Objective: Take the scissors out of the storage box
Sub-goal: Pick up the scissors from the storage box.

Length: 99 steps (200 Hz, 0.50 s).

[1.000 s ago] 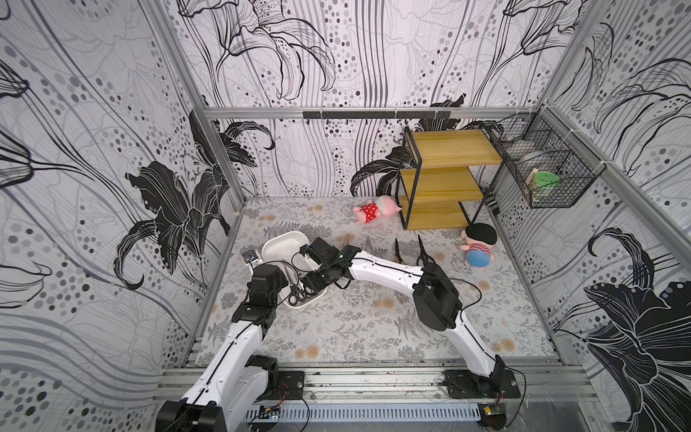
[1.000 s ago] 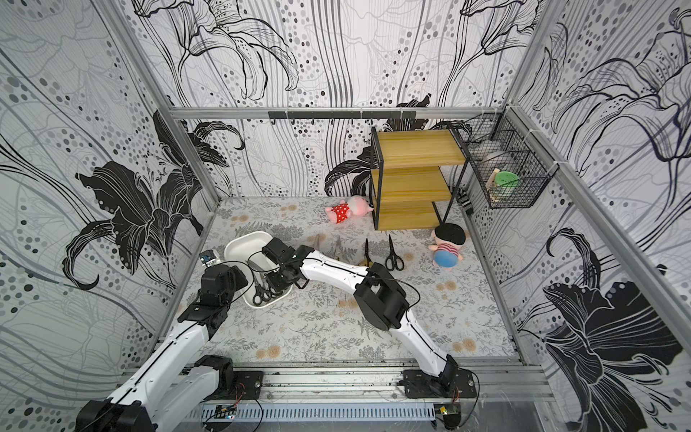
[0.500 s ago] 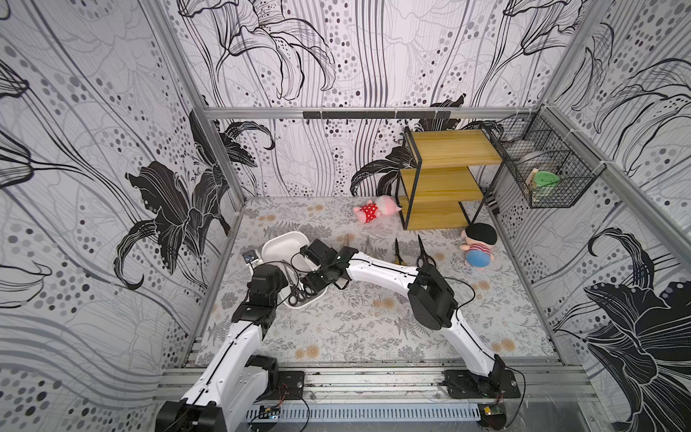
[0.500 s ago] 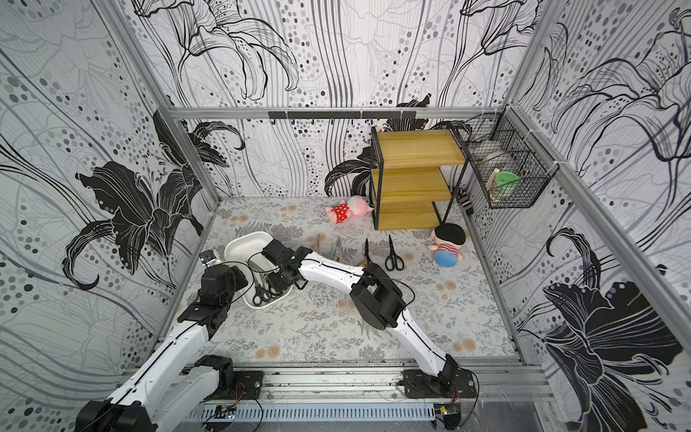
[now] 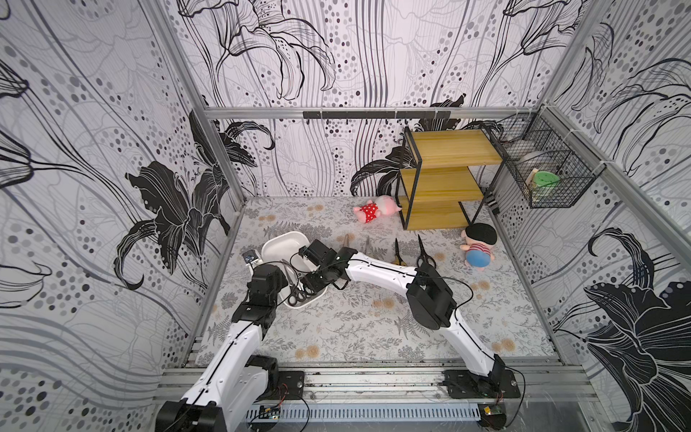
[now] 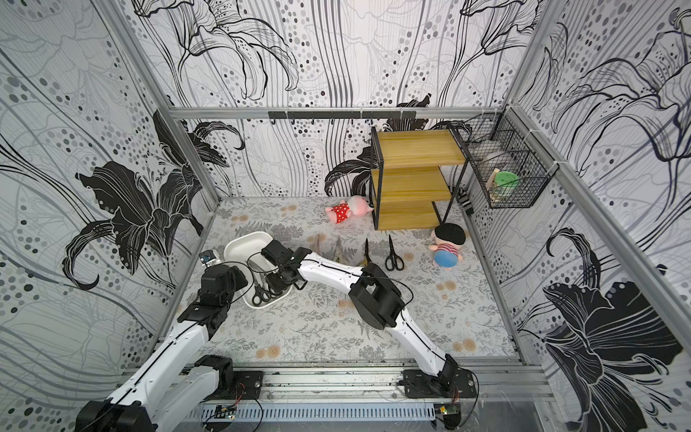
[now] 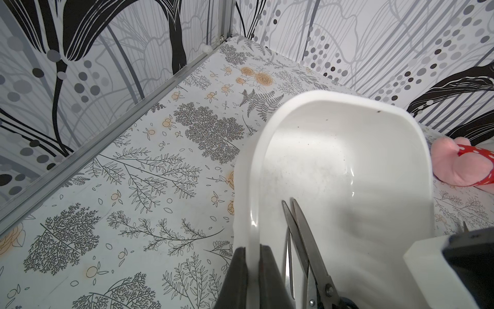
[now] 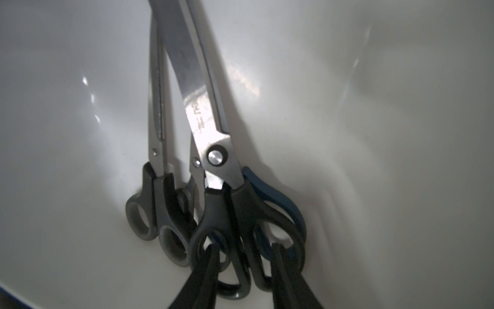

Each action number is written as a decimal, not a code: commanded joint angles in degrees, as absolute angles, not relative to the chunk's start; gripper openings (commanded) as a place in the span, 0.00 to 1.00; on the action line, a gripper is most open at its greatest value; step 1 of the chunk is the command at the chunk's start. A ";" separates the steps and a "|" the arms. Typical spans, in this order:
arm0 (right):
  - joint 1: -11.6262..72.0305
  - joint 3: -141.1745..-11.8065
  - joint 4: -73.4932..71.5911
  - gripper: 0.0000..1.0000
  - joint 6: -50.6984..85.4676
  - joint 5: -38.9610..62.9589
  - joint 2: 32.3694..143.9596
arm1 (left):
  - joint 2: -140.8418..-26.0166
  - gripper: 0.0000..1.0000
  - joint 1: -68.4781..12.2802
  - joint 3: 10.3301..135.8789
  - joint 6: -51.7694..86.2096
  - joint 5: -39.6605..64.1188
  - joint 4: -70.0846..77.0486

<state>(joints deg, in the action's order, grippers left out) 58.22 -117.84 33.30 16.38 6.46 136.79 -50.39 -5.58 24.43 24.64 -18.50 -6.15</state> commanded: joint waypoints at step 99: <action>58.52 -119.81 34.33 0.18 15.73 5.54 138.87 | -48.73 0.00 -5.78 26.81 24.90 -20.20 -3.55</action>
<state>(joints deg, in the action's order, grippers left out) 58.28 -119.13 33.36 16.23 6.26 138.58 -49.84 -5.58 24.43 24.64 -18.70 -6.61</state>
